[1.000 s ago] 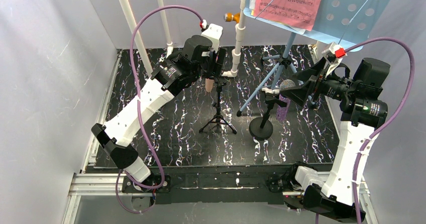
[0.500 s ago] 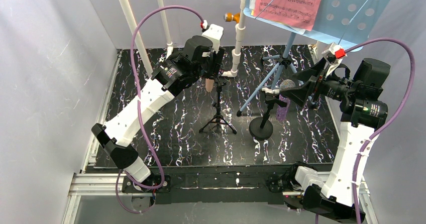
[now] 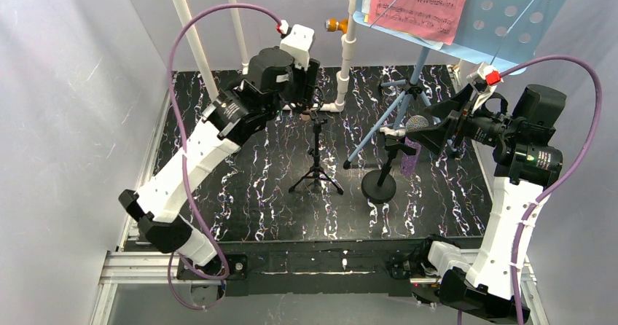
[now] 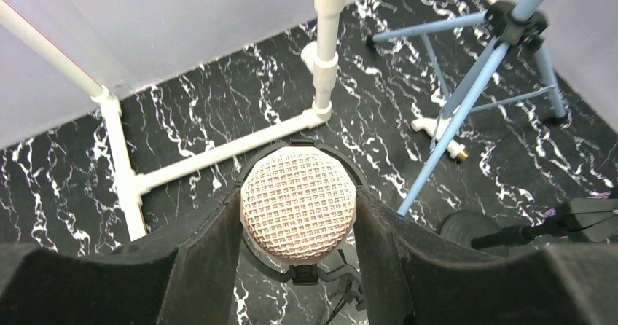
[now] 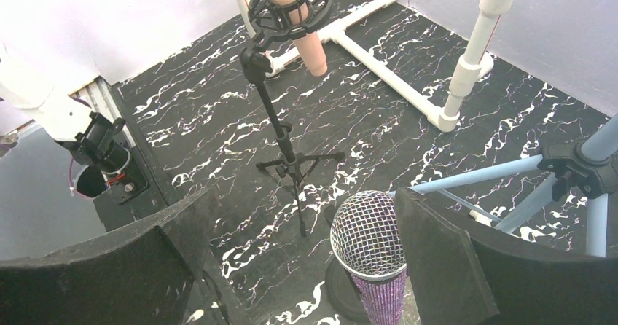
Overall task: Pack up the instrument practice props
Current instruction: Remove the microphone from the microphone stand.
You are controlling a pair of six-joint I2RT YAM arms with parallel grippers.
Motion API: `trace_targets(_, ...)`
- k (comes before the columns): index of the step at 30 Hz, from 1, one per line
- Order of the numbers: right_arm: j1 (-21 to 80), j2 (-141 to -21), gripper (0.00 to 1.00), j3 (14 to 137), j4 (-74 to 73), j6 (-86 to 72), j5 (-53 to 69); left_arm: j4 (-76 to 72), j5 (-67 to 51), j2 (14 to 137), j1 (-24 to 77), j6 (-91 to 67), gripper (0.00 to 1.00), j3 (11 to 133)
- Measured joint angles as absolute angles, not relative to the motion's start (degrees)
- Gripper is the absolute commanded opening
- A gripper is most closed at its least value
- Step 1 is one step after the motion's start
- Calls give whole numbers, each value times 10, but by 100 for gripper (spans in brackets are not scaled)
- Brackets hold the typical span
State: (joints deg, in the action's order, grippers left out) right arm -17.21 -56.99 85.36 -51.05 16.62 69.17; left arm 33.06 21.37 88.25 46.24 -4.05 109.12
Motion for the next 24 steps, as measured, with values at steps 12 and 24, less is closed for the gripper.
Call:
trace_targets(12,-172,-570,100,854,-515,169,692,281,190,799,463,-21,0,1091)
trace_targets(24,-172,-570,100,854,-523,169,691,244,167,728,463,-27,0,1093)
